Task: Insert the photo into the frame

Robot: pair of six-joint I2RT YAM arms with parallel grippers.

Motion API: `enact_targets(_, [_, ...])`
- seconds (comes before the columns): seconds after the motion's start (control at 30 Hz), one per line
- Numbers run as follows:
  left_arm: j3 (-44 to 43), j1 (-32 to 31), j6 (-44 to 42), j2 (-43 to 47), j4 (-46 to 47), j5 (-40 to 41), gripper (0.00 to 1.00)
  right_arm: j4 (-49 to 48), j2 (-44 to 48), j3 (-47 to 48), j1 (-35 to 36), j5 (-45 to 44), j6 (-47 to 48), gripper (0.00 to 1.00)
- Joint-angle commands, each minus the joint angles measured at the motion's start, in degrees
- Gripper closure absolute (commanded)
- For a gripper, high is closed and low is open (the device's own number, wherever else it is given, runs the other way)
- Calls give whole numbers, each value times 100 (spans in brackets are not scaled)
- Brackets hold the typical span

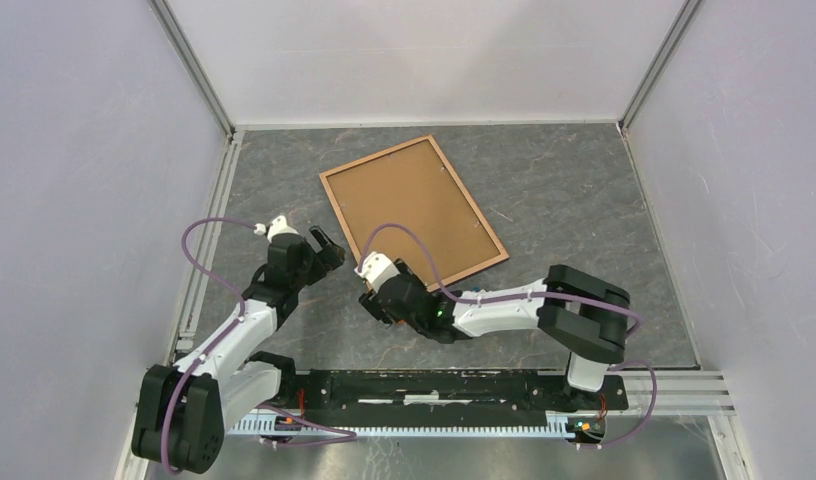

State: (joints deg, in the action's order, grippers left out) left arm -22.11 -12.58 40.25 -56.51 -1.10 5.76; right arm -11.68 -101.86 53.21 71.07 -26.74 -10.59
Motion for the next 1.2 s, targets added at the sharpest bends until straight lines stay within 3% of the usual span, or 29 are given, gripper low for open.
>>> enact_targets(0.0, [118, 113, 196, 135, 404, -133, 0, 47, -356, 601, 172, -755, 32, 25])
enact_targets(0.2, [127, 177, 185, 150, 418, -218, 0, 119, -789, 914, 327, -716, -251, 30])
enact_targets(0.37, [194, 191, 186, 260, 427, -207, 0, 157, -999, 910, 435, -1045, -598, 48])
enact_targets(0.6, [220, 203, 169, 299, 462, -225, 0, 45, -1267, 751, 631, -1488, -524, 60])
enact_targets(0.87, [57, 220, 128, -207, 672, -549, 0, -481, -801, 471, 595, -1764, 55, 93])
enact_targets(0.97, [0, 226, 354, -728, 1121, -1102, 0, -691, -541, 473, 517, -1522, 524, 100])
enact_targets(1.17, [141, 227, 719, -1475, 2716, -1946, 1, -757, -62, 320, 91, -717, 578, 100])
